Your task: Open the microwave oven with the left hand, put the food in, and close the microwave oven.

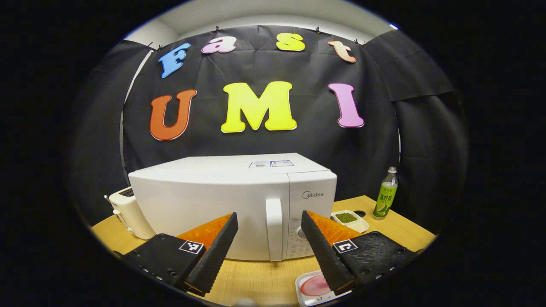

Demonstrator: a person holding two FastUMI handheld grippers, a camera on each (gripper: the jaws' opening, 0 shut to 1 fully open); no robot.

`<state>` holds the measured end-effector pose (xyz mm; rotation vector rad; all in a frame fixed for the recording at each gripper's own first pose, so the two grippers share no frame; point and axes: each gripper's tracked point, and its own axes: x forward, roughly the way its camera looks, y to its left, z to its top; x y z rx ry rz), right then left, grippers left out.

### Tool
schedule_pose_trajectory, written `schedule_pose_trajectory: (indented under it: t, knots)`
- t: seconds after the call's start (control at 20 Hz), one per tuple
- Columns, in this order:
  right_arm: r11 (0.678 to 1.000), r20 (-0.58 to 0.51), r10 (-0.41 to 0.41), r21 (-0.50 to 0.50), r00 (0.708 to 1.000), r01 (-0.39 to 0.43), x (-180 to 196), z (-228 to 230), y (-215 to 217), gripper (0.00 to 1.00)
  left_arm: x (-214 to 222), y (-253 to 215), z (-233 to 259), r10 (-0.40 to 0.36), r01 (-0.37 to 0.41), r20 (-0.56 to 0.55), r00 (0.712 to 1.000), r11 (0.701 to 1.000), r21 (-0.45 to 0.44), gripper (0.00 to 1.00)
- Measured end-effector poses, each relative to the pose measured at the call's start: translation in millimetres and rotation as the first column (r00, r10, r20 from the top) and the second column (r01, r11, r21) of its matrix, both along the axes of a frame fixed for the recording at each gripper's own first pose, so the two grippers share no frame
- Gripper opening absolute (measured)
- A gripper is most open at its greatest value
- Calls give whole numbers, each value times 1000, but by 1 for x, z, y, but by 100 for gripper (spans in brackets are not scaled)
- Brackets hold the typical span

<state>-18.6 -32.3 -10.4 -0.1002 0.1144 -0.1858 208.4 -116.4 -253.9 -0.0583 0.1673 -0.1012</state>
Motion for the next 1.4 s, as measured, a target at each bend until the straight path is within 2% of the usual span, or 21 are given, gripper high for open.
schedule_pose_trajectory:
  t: [0.15,0.2,0.25,0.35,0.4,0.45,0.5,0.55,0.6,0.65,0.85,0.95,1.0,1.05,1.2,1.3,1.4]
  knots:
    - [1000,-28,-21,-10,999,21,-11,-9,-3,92,14,-5,-18,-11,11,-20,1000,1000,-12,89]
    - [999,-30,-26,-20,999,25,-13,-12,-5,100,17,-8,-21,-19,19,-14,1000,1000,-16,87]
    - [999,-41,-38,-27,998,36,-16,-16,-9,96,19,-11,-25,-26,26,-24,999,1000,-13,84]
    - [999,-54,-46,-20,997,45,-21,-20,-11,100,20,-14,-28,-38,38,-25,999,999,-18,80]
    - [999,-58,-50,-17,997,49,-23,-21,-12,100,23,-15,-27,-40,39,-24,999,999,-20,65]
    - [999,-57,-52,-18,997,52,-23,-21,-13,100,23,-12,-31,-23,23,-32,999,1000,-9,57]
    - [998,-57,-53,-19,997,52,-24,-20,-12,100,22,-12,-35,-25,24,-48,999,1000,-15,36]
    - [999,-57,-49,-19,997,48,-25,-20,-10,100,24,-16,-36,-29,28,-48,998,1000,-11,22]
    - [999,-62,-42,-19,997,41,-25,-19,-8,100,23,-16,-35,-35,35,-49,998,999,-2,28]
    - [999,-64,-34,-22,997,33,-25,-20,-5,100,22,-14,-35,-36,36,-50,998,999,-4,28]
    - [1000,-70,-21,-8,997,20,-24,-22,0,100,21,-14,-35,-37,37,-46,998,999,-2,13]
    - [1000,-79,-11,0,997,11,-23,-23,5,96,19,-13,-34,-33,32,-45,998,999,-11,13]
    - [1000,-82,-4,0,997,4,-23,-24,7,100,20,-14,-34,-38,37,-51,998,999,-22,7]
    - [1000,-84,3,-3,996,-3,-23,-23,8,96,19,-14,-35,-43,41,-53,998,998,-38,7]
    - [1000,-72,7,-25,997,-9,-22,-15,8,100,14,-14,-35,-63,61,-59,996,998,-35,5]
    - [999,-65,16,-31,998,-18,-19,-12,11,96,-5,-9,-33,-68,66,-31,997,997,-46,5]
    - [999,-61,29,-36,998,-31,-18,-11,14,100,-24,-4,-33,-71,70,-21,997,997,-45,5]
